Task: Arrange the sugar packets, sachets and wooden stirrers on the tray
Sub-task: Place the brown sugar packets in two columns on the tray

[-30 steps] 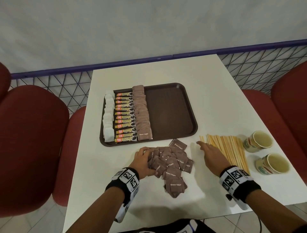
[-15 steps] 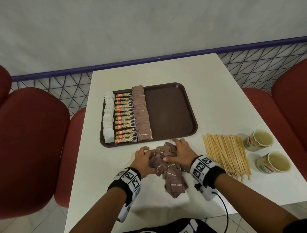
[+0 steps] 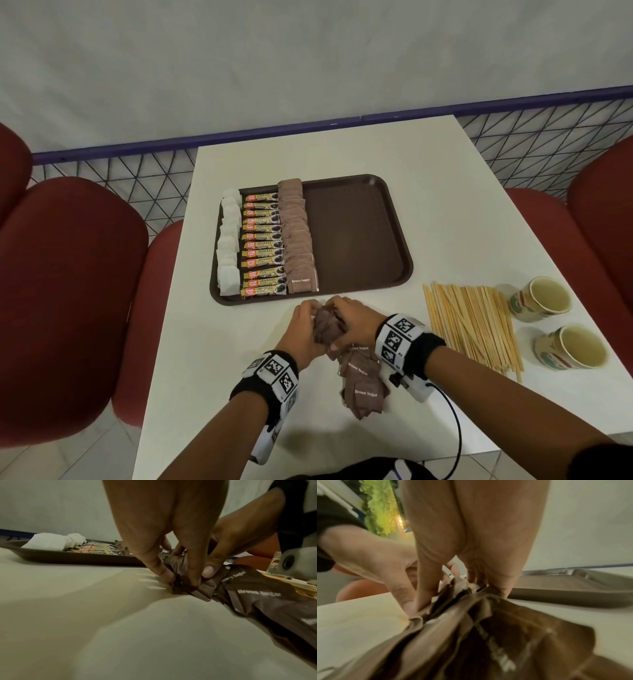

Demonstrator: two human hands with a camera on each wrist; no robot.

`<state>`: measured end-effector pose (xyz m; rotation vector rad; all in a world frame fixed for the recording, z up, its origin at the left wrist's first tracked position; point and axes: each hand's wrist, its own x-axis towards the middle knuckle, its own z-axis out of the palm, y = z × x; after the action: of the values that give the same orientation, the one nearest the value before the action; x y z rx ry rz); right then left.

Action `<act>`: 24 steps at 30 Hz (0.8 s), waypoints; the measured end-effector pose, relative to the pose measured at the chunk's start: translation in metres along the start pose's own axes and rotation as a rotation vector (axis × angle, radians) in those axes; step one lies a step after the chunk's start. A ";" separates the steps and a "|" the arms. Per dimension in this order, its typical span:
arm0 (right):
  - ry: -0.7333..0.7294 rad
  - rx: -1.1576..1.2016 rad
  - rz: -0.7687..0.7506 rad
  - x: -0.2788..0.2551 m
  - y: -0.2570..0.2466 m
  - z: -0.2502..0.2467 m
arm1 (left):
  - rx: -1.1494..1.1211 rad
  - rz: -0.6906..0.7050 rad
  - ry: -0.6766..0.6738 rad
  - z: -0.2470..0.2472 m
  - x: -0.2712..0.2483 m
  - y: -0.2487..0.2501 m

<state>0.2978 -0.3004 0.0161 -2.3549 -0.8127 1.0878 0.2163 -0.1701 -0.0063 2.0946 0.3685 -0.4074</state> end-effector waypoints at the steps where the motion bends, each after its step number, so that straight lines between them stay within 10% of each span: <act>1: 0.010 -0.016 -0.008 0.002 -0.001 0.002 | -0.074 -0.003 0.009 0.000 0.000 0.001; 12: 0.036 0.022 -0.001 0.009 -0.008 0.004 | -0.281 0.020 0.088 -0.021 -0.003 0.001; 24: 0.110 0.728 -0.043 0.008 0.006 -0.037 | -0.392 -0.064 0.274 -0.045 0.002 -0.007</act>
<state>0.3331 -0.3037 0.0307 -1.7496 -0.3353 1.0035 0.2220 -0.1277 0.0103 1.7569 0.6249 -0.0725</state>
